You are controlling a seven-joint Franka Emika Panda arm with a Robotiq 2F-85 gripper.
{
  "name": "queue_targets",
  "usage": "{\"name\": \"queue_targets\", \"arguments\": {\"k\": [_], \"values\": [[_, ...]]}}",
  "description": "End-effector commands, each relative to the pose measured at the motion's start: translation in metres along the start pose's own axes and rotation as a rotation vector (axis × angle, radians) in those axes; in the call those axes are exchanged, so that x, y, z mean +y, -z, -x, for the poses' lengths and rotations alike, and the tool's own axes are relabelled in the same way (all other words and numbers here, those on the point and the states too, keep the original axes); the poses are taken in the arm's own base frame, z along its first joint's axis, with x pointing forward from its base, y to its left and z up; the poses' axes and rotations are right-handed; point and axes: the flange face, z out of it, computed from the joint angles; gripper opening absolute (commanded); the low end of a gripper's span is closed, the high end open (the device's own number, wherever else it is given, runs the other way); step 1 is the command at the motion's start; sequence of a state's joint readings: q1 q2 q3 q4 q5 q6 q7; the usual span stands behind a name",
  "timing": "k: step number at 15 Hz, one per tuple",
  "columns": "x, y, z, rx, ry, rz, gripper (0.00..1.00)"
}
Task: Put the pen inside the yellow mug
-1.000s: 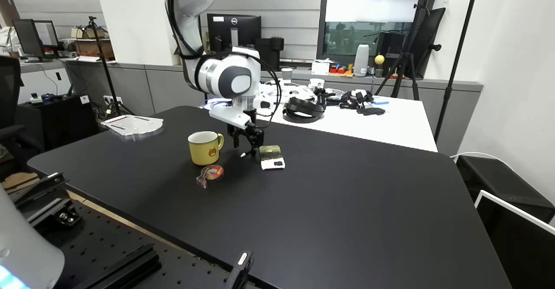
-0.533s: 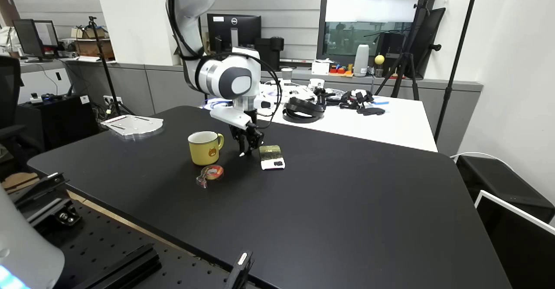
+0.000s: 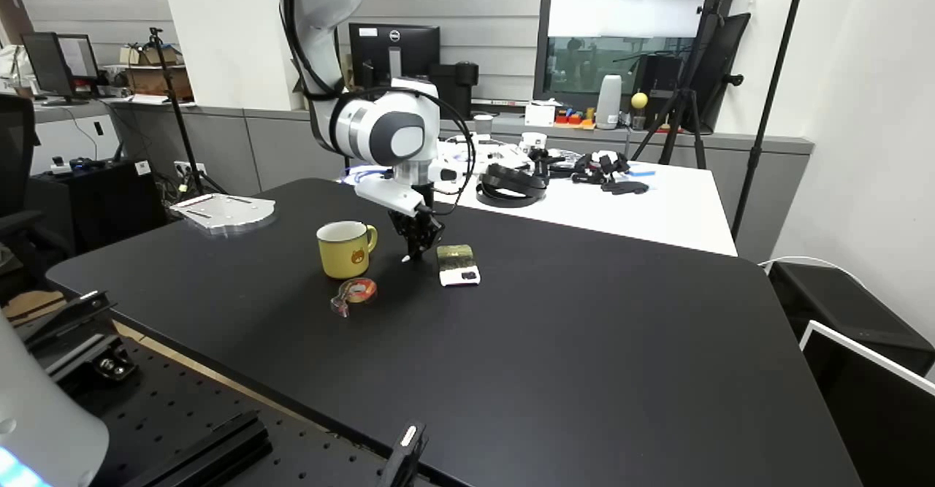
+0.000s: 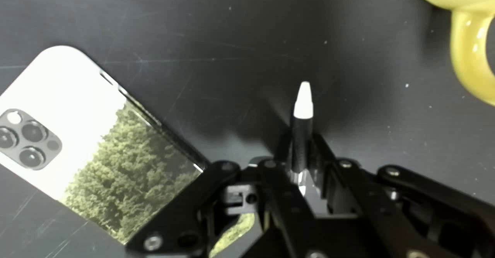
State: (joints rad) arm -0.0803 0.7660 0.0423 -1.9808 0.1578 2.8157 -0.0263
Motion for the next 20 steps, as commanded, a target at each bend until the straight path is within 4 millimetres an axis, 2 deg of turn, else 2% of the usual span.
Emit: {"name": "queue_targets", "arguments": {"k": [1, 6, 9, 14, 20], "values": [[0.006, 0.016, -0.010, 0.008, -0.042, -0.001, 0.04], [0.018, 0.047, -0.023, 0.024, -0.062, -0.019, 0.04], [0.024, 0.061, -0.027, -0.070, -0.081, -0.047, 0.04], [0.031, 0.076, -0.033, -0.210, -0.115, -0.081, 0.04], [0.025, 0.085, -0.033, -0.449, -0.112, -0.134, 0.04]]}}
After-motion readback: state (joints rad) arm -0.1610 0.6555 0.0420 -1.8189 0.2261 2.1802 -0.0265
